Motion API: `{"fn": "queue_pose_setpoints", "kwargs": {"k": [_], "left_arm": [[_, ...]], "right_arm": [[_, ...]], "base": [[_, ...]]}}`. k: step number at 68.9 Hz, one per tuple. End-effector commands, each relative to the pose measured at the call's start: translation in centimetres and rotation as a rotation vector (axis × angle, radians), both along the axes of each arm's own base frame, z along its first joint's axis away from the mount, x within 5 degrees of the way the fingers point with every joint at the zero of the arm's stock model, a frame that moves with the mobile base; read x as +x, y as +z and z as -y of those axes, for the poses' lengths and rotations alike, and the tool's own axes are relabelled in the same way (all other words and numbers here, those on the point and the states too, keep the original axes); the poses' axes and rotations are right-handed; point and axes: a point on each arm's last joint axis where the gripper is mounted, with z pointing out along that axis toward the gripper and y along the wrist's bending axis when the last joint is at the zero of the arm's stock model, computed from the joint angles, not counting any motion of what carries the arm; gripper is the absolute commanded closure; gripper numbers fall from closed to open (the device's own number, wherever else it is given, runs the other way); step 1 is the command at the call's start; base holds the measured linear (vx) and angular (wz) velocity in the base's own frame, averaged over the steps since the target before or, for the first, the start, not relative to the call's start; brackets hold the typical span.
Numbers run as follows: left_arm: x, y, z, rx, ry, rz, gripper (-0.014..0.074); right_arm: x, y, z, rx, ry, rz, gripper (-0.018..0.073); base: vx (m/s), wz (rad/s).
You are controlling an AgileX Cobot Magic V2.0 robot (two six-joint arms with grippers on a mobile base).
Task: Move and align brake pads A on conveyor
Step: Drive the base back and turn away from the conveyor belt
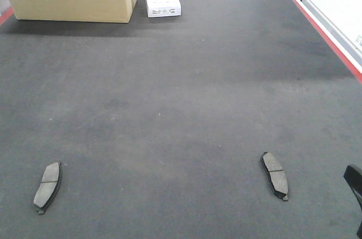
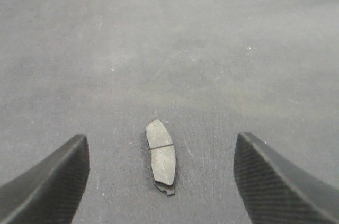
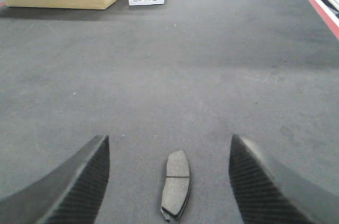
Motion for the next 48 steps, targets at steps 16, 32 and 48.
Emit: {"fn": "queue_pose_setpoints", "kwargs": {"k": [16,32,48], "left_arm": [[0.22,1.35,0.08,-0.022,-0.002,0.085,0.0045],[0.22,1.35,0.08,-0.022,-0.002,0.085,0.0045],[0.22,1.35,0.08,-0.022,-0.002,0.085,0.0045]], "right_arm": [[0.17,1.52,-0.03,0.007,0.002,0.091,0.0089],[0.17,1.52,-0.03,0.009,0.002,0.090,0.0089],[0.17,1.52,-0.03,0.009,0.002,0.090,0.0089]], "base": [[-0.11,0.00],[-0.27,-0.01],[-0.36,0.08]]}}
